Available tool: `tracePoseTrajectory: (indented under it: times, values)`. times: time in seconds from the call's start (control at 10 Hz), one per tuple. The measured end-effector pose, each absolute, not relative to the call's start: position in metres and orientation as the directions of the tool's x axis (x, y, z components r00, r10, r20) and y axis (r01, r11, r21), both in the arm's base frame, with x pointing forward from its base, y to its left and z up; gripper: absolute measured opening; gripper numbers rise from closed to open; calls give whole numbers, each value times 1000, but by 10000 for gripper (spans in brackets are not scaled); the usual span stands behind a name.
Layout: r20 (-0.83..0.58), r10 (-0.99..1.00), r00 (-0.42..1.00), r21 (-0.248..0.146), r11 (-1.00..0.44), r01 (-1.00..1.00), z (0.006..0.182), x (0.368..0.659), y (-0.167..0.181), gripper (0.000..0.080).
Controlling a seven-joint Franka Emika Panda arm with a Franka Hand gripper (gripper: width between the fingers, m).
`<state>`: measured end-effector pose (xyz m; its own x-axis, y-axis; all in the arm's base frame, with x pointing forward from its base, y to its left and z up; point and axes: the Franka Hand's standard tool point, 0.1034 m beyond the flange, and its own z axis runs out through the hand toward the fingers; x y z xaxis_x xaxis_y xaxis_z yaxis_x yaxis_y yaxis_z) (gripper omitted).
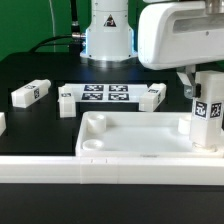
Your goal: Assemble desk
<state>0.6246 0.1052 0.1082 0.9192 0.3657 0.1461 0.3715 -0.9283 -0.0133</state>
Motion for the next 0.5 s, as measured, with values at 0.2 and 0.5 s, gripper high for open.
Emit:
tracePoseTrajectory:
  times: [0.2,0.5]
  values:
    - [146,346,927,-16,-936,352,108,625,105,287]
    - [143,244,959,-33,-967,252,108,625,104,288]
